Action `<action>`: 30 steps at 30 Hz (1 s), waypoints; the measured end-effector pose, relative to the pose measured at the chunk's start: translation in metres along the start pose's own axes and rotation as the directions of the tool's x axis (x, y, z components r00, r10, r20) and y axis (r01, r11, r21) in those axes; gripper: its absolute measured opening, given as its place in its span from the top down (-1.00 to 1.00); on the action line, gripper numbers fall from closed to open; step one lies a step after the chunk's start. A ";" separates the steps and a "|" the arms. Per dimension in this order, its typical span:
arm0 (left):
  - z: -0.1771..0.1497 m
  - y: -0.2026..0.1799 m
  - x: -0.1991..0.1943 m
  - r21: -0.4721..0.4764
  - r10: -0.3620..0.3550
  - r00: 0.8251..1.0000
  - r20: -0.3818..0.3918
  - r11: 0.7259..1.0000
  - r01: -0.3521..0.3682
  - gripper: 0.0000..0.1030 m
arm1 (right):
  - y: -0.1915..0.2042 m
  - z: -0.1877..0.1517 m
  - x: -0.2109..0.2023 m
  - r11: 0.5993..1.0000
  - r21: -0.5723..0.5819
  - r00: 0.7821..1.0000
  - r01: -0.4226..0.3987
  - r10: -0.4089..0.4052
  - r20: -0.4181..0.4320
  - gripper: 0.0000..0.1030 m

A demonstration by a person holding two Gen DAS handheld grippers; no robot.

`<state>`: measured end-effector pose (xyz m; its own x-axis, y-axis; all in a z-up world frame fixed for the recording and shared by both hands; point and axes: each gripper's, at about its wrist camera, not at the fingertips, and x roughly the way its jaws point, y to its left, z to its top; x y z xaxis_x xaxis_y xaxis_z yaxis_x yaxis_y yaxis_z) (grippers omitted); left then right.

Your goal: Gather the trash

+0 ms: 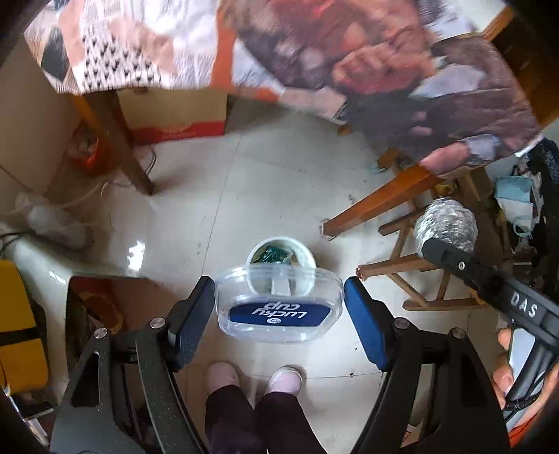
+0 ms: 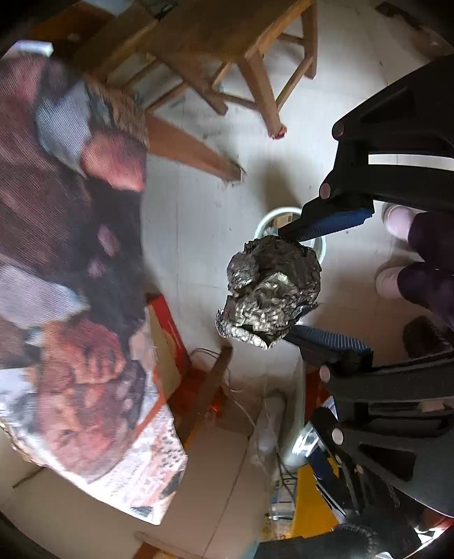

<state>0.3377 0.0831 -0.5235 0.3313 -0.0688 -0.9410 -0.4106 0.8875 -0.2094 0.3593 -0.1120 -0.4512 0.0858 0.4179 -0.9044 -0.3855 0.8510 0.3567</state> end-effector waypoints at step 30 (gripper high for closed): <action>0.022 -0.087 -0.048 0.098 -0.020 0.998 -0.052 0.995 0.025 -0.01 | -0.041 0.015 -0.067 0.996 0.062 0.998 0.063 -0.063 -0.003 -0.29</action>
<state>0.3758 0.0193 -0.4543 0.2954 -0.1103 -0.9490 -0.3167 0.9258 -0.2062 0.3828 -0.1699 -0.4019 0.1066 0.3628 -0.9258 -0.3217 0.8936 0.3131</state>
